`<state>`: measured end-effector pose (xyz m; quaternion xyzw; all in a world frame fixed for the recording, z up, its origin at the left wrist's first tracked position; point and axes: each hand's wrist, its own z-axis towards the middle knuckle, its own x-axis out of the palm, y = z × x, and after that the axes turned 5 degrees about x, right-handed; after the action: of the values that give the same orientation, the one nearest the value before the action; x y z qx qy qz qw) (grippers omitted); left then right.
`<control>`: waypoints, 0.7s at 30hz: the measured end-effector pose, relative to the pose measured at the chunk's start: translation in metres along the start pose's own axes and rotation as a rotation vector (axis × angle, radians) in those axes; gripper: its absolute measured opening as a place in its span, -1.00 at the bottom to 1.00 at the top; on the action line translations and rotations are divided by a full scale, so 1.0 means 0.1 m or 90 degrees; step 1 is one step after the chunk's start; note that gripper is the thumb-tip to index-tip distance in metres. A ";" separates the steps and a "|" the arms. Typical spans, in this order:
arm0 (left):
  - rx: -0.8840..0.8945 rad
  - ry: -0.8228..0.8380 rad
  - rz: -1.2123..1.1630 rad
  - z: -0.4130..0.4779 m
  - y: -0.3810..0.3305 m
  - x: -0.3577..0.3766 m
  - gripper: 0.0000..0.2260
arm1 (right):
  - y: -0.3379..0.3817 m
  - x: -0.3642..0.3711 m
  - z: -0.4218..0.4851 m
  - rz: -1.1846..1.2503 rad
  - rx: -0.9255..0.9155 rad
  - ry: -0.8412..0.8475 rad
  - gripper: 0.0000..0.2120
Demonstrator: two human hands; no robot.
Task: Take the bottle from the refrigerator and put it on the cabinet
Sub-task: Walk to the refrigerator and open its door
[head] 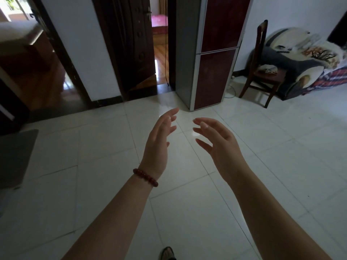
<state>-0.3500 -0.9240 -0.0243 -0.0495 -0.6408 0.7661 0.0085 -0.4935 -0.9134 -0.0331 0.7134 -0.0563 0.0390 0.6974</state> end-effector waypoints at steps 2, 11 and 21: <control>-0.005 0.011 -0.004 0.31 0.02 0.03 -0.58 | 0.01 -0.03 0.28 0.009 0.003 -0.006 -0.72; -0.008 0.041 -0.004 1.48 0.24 0.44 -0.57 | 0.08 -0.45 1.37 0.016 0.021 -0.044 -0.68; -0.010 0.032 0.001 3.09 0.43 1.41 -0.63 | 0.29 -1.44 2.95 0.019 0.016 -0.034 -0.70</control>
<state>-0.5154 -1.2234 -0.0219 -0.0694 -0.6463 0.7596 0.0233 -0.6467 -1.2050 -0.0304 0.7221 -0.0851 0.0308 0.6859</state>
